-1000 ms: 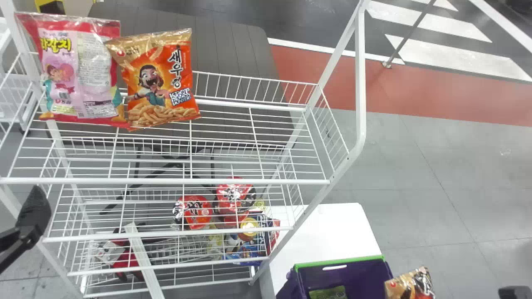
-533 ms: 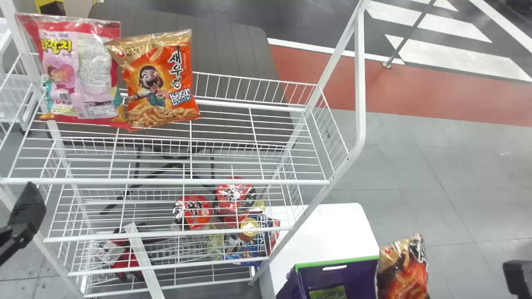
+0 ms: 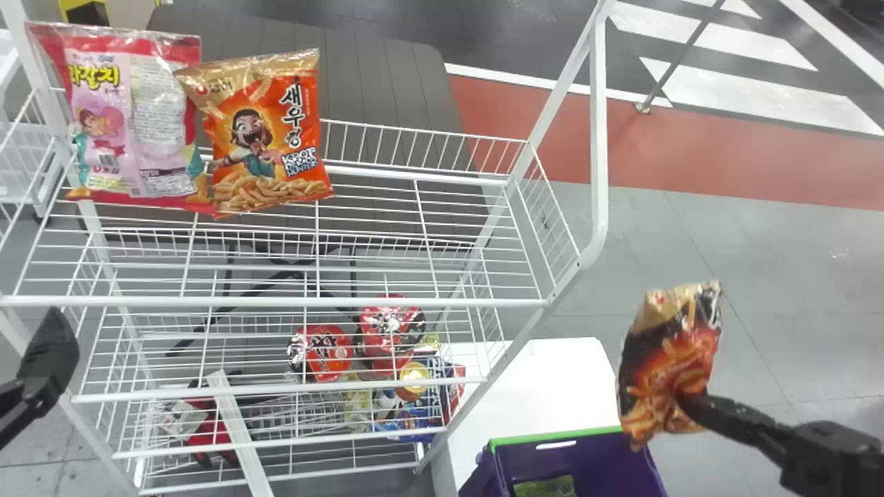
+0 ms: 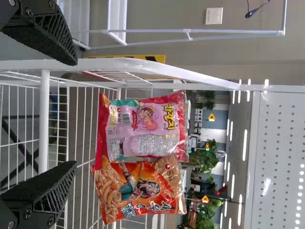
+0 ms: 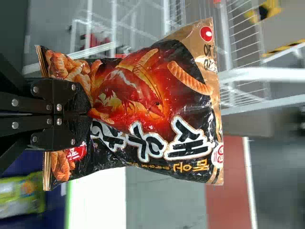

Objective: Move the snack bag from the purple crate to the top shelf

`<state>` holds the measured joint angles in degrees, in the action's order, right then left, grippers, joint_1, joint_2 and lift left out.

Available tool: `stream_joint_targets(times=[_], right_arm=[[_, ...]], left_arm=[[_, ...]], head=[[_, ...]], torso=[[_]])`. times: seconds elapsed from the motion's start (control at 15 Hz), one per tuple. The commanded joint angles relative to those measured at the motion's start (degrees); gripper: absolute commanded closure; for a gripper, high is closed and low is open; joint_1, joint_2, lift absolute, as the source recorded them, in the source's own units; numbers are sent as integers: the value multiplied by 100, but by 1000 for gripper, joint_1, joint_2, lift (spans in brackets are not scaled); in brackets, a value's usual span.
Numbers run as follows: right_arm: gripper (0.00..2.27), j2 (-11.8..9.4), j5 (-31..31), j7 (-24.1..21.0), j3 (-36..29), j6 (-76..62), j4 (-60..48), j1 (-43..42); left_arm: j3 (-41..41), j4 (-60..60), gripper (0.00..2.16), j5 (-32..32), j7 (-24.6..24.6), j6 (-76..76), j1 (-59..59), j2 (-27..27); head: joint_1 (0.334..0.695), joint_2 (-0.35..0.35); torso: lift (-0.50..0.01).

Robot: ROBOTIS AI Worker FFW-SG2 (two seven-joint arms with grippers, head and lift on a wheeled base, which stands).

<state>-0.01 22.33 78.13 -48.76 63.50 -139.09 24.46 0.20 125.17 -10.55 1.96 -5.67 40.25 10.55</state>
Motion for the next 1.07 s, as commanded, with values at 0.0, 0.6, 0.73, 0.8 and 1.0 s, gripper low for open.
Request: stream_joint_targets(times=[0.0,0.6,0.73,0.8,1.0], right_arm=[[1477,6,-132,19,244,765,-654,-73],[1474,6,544,-70,2362,2658,-1559,-996],[1474,6,711,-536,2872,2658,-1524,-1145],[1474,6,738,-808,3056,2658,-1498,-1163],[1474,6,808,-1257,3557,2575,-1155,-1444]], left_arm=[[-11,-1,66,18,-2,-10,0,0],[-73,-54,66,36,-38,-10,-9,53],[-73,-89,66,27,-38,-10,-9,62],[-73,-107,66,27,-46,-10,-17,70],[-73,-151,66,27,-73,8,-35,70]], head=[[695,-350],[695,-142],[695,-102],[695,-87],[695,-53]], torso=[[9],[9],[9],[9],[9]])
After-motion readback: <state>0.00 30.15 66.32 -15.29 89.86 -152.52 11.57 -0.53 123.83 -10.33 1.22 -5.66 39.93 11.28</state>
